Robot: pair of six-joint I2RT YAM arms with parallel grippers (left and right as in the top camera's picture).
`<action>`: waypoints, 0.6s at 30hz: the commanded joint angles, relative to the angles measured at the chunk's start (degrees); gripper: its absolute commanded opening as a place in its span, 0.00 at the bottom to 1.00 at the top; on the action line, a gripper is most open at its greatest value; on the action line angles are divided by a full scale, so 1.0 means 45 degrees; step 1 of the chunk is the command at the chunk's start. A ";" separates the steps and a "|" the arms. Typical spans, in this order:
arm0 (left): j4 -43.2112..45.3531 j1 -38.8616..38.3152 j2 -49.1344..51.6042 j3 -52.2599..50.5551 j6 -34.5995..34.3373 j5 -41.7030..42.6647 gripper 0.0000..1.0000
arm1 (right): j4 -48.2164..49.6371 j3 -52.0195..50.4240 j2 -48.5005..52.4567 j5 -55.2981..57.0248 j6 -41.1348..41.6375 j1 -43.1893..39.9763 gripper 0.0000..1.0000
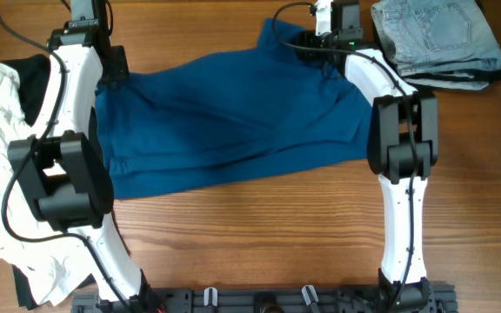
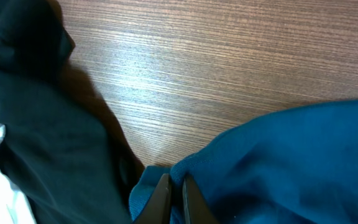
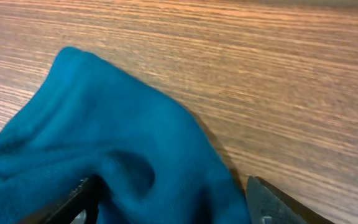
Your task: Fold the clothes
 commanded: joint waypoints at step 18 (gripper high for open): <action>-0.1379 -0.0024 -0.1763 0.0039 -0.0554 -0.0146 0.04 | -1.3614 0.8903 -0.0704 0.1069 -0.0019 -0.0957 0.04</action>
